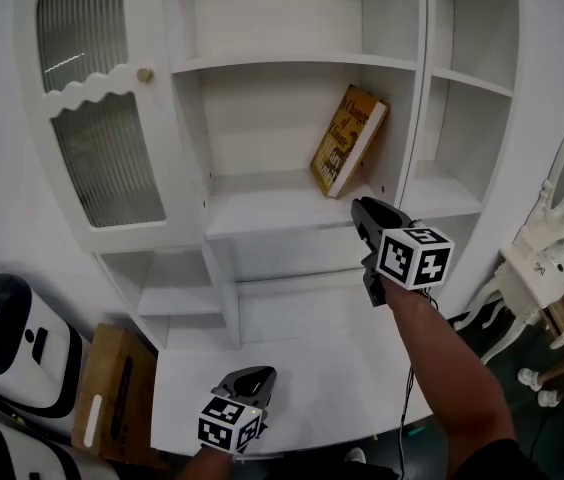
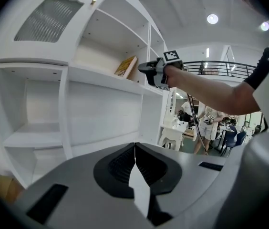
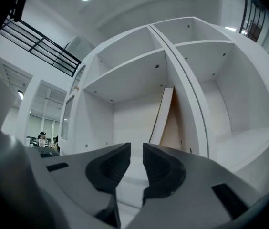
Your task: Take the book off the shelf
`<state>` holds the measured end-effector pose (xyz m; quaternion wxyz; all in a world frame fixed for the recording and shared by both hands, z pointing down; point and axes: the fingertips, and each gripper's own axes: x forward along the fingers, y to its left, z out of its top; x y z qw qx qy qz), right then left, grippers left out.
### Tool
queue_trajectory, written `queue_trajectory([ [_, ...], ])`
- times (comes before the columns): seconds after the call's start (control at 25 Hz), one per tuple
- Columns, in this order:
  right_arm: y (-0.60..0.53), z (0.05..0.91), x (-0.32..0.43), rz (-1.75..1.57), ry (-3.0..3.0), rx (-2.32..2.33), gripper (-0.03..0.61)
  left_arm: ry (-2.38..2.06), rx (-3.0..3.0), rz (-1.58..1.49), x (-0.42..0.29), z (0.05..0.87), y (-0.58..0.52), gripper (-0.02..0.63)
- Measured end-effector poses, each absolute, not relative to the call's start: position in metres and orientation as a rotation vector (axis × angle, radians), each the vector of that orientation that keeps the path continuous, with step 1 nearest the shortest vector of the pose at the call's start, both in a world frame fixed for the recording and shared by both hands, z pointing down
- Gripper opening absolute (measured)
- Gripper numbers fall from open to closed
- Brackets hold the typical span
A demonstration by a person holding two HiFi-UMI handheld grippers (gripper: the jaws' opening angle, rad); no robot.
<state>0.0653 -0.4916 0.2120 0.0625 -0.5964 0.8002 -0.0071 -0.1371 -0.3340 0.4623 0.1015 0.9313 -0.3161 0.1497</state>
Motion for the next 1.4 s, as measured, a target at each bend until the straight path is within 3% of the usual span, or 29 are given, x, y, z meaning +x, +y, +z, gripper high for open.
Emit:
queue_trajectory([
  [0.08, -0.510, 0.202, 0.069, -0.023, 2.406, -1.843, 0.125, -0.929, 2.745, 0.457, -0.135, 0.466, -0.332, 0.011],
  [0.36, -0.558, 0.172, 0.096, -0.155, 2.242, -1.909, 0.222, -0.943, 2.733, 0.482, -0.136, 0.470, -0.331, 0.011],
  [1.4, -0.636, 0.164, 0.114, -0.299, 2.135, -2.030, 0.214, -1.036, 2.693, 0.443, -0.154, 0.468, -0.331, 0.011],
])
